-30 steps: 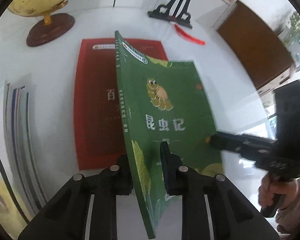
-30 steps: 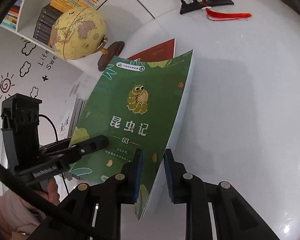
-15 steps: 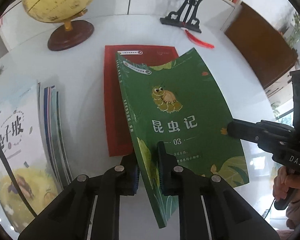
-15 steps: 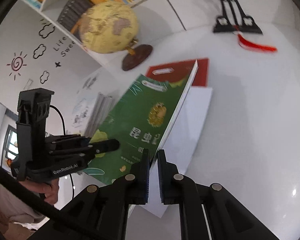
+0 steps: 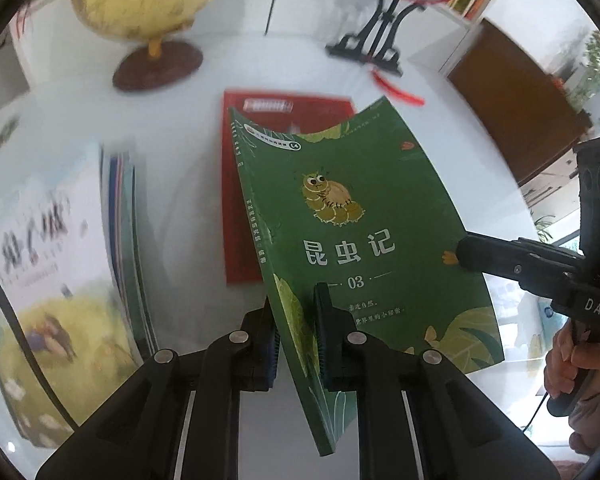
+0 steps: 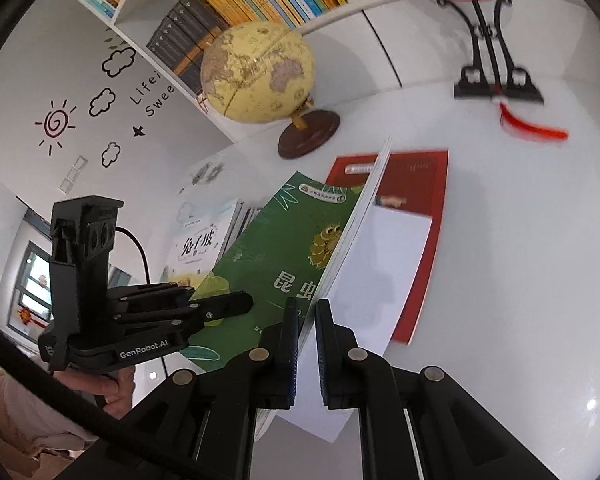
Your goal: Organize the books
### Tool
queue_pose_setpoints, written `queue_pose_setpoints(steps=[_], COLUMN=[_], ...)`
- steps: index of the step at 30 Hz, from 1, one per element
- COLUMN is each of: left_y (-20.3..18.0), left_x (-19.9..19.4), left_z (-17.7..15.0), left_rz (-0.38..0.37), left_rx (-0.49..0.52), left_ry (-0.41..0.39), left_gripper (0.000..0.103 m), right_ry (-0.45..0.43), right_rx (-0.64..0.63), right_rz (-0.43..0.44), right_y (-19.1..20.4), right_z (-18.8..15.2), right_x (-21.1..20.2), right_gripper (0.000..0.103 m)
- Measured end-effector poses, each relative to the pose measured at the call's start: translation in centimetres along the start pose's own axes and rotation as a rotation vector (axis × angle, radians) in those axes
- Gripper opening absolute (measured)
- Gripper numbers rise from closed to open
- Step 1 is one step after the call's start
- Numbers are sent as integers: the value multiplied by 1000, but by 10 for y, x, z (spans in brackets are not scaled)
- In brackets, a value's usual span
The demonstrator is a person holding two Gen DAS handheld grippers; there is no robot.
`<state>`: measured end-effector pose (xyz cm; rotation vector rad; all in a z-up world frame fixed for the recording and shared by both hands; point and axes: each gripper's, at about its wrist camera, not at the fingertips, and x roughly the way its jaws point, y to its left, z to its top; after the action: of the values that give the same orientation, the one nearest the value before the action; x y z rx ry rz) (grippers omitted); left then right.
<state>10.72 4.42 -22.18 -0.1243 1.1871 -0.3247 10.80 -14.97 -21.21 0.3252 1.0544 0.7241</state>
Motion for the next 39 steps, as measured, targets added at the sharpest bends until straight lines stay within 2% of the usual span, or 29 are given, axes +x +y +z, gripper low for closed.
queue_pose_setpoints(steps=[3, 5, 7, 10, 11, 12, 14, 16, 17, 20, 21, 22, 23, 25, 28, 29, 31, 33, 34, 35, 37, 38, 39], left_y=[0, -2, -3, 1, 1, 1, 3, 4, 6, 11, 11, 10, 10, 12, 19, 18, 18, 19, 22, 25, 27, 26, 25], left_x=[15, 19, 20, 19, 19, 18, 16, 15, 16, 20, 21, 22, 22, 19, 20, 21, 23, 22, 21, 21, 20, 18, 18], left_z=[-10, -14, -16, -14, -13, -14, -12, -11, -11, -12, -14, -15, -16, -15, -13, -14, -16, -16, -16, -15, -14, -14, -14], left_rz=[24, 30, 43, 22, 28, 29, 30, 43, 47, 41, 39, 54, 75, 69, 63, 61, 69, 96, 78, 66, 64, 70, 66], left_rx=[3, 6, 14, -14, -10, -8, -17, -22, -28, -49, -51, -41, -27, -39, -56, -49, -49, -53, -71, -86, -88, -77, -76], left_ry=[43, 59, 57, 56, 53, 51, 46, 41, 45, 67, 70, 69, 63, 49, 62, 72, 80, 63, 64, 65, 63, 58, 58], left_gripper=[12, 12, 12, 12, 12, 12, 12, 12, 12, 12, 12, 12, 12, 12, 12, 12, 12, 12, 12, 12, 12, 12, 12], right_ry=[59, 91, 98, 83, 88, 97, 123, 135, 125, 53, 21, 18, 53, 127, 127, 107, 52, 78, 105, 115, 148, 151, 135], right_rx=[96, 136, 186, 232, 249, 266, 307, 329, 360, 546, 549, 503, 416, 369, 447, 480, 485, 422, 413, 424, 447, 463, 468], right_rz=[32, 23, 43, 49, 57, 61, 69, 67, 105, 367, 431, 428, 349, 275, 313, 369, 465, 426, 396, 386, 299, 288, 270], right_y=[-19, -28, -35, -45, -48, -51, -57, -62, -67, -87, -85, -80, -70, -64, -74, -77, -75, -64, -61, -63, -66, -70, -69], right_z=[-12, -21, -30, -32, -33, -33, -35, -37, -39, -49, -53, -52, -49, -49, -57, -59, -60, -56, -56, -57, -60, -59, -63], right_x=[19, 31, 37, 38, 39, 42, 50, 57, 58, 56, 52, 49, 50, 60, 66, 65, 59, 61, 66, 68, 75, 77, 74], right_gripper=[12, 12, 15, 15, 20, 32, 39, 39, 39, 39, 39, 39, 39, 39, 36, 30, 29, 29, 29, 29, 29, 21, 5])
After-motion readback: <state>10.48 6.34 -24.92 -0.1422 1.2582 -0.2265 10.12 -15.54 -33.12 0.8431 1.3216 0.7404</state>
